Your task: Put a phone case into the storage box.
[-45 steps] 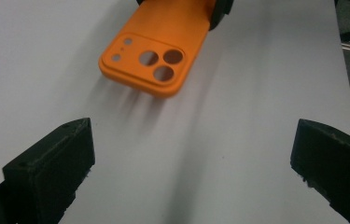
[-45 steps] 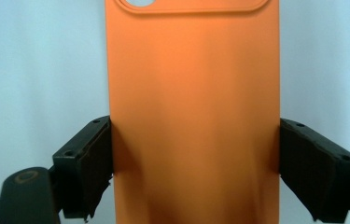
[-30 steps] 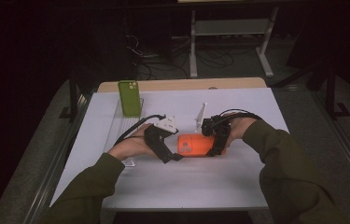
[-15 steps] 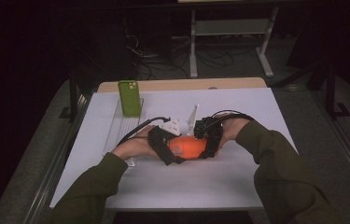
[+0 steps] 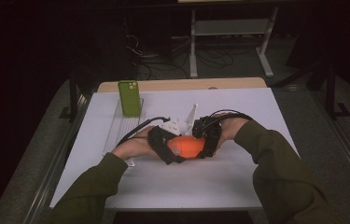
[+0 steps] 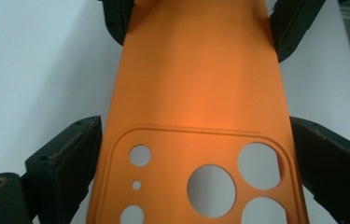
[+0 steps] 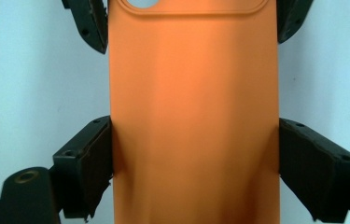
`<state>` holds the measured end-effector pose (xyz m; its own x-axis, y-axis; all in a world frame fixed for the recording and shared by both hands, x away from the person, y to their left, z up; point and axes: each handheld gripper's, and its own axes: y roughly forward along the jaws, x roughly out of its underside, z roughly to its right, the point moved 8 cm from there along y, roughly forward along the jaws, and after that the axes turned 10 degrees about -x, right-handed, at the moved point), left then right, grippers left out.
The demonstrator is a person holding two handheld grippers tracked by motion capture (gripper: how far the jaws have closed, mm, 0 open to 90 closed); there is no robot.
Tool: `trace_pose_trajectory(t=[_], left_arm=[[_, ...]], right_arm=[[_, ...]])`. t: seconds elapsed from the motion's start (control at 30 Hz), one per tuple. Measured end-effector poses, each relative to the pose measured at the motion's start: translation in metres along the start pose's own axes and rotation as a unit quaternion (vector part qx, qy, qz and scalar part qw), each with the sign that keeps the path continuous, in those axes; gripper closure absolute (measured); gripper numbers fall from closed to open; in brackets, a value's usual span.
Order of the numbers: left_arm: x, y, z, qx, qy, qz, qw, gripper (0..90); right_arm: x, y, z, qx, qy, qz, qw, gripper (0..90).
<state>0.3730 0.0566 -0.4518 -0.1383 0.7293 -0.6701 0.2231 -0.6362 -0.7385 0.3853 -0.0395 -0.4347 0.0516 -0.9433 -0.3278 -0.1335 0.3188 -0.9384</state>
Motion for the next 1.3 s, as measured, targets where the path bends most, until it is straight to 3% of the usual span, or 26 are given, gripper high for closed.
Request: trace_pose_trajectory(t=[0.13, 0.37, 0.57, 0.63, 0.9, 1.0, 1.1, 1.2, 1.3], left_arm=[[0.000, 0.000, 0.000, 0.001, 0.003, 0.000, 1.0000, 13.0], [0.001, -0.001, 0.002, 0.007, -0.001, -0.010, 0.9999, 15.2], [0.002, -0.002, 0.000, -0.003, -0.002, -0.024, 0.9997, 15.7], [0.002, -0.002, 0.002, -0.002, -0.024, -0.019, 0.9995, 15.7], [0.010, 0.001, 0.001, -0.031, -0.055, -0.036, 0.9974, 15.8], [0.011, 0.002, 0.000, -0.042, -0.073, -0.041, 0.9956, 15.8], [0.011, 0.002, 0.000, -0.050, -0.084, -0.042, 0.9944, 15.8], [0.010, 0.000, -0.002, -0.064, -0.092, -0.047, 0.9927, 15.8], [0.009, -0.001, -0.001, -0.073, -0.112, -0.044, 0.9901, 15.7]], right_arm=[[-0.001, 0.000, 0.000, -0.001, -0.004, 0.001, 1.0000, 15.4], [0.000, 0.001, 0.000, -0.008, -0.006, 0.001, 1.0000, 15.0], [0.004, 0.000, 0.002, 0.002, 0.013, 0.012, 0.9998, 6.9], [0.010, -0.004, 0.003, 0.009, 0.025, 0.015, 0.9995, 5.8], [0.034, -0.021, 0.000, 0.027, 0.074, 0.056, 0.9954, 5.4], [0.042, -0.023, -0.001, 0.034, 0.086, 0.074, 0.9930, 5.4], [0.050, -0.024, -0.001, 0.045, 0.109, 0.096, 0.9883, 5.4], [0.057, -0.024, -0.001, 0.061, 0.134, 0.124, 0.9813, 4.7], [0.062, -0.021, -0.003, 0.072, 0.157, 0.150, 0.9735, 4.3]])
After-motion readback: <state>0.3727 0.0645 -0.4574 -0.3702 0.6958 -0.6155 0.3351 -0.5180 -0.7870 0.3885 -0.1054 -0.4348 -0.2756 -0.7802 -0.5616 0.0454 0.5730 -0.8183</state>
